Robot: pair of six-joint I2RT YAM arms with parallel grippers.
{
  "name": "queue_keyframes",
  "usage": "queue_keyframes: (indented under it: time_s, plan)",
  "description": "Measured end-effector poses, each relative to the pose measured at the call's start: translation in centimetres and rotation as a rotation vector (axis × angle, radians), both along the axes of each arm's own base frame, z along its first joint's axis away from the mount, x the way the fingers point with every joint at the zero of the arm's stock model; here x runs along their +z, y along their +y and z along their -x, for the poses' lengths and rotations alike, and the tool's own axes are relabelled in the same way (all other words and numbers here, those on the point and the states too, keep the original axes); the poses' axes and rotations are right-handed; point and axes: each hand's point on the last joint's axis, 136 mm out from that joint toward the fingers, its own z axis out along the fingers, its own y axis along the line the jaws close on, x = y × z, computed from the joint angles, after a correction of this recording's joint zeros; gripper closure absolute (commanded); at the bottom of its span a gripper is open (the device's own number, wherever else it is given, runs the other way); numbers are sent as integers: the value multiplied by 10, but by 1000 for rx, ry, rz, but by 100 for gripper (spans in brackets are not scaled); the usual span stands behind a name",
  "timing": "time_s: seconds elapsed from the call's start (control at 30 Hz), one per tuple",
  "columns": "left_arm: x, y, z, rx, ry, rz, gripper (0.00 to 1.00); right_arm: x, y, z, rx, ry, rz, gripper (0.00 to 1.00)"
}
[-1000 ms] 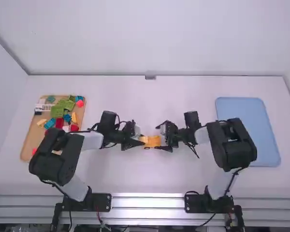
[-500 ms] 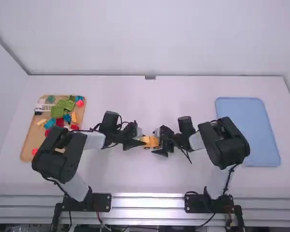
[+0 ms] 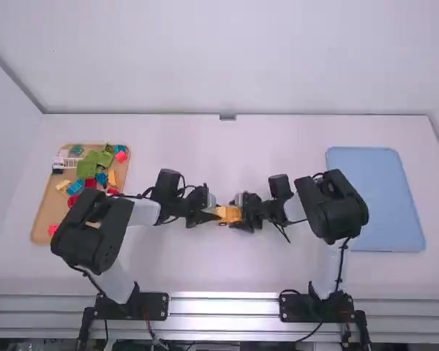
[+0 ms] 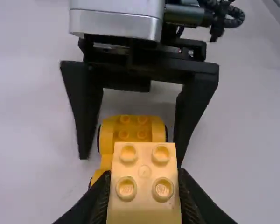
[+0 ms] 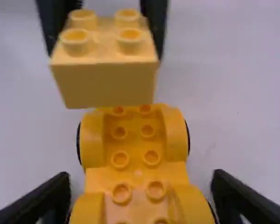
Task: Assemble lego blocks to make yellow taxi
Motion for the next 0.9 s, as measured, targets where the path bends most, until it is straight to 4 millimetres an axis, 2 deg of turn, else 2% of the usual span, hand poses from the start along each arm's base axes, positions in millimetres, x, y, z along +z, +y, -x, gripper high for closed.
queue_keyframes:
  time_s: [0.07,0.17,0.6,0.9]
  plan:
    - [-6,-1,0,-4,18,-1,98,1,1,1,8,-1,-8,50]
    - [-15,-3,-1,-12,48,-1,98,1,1,3,13,1,-11,58]
    - [-24,-3,1,-9,87,-32,98,1,0,6,20,21,-11,58]
    - [-25,-22,4,-71,7,-75,98,1,0,6,21,20,-11,58]
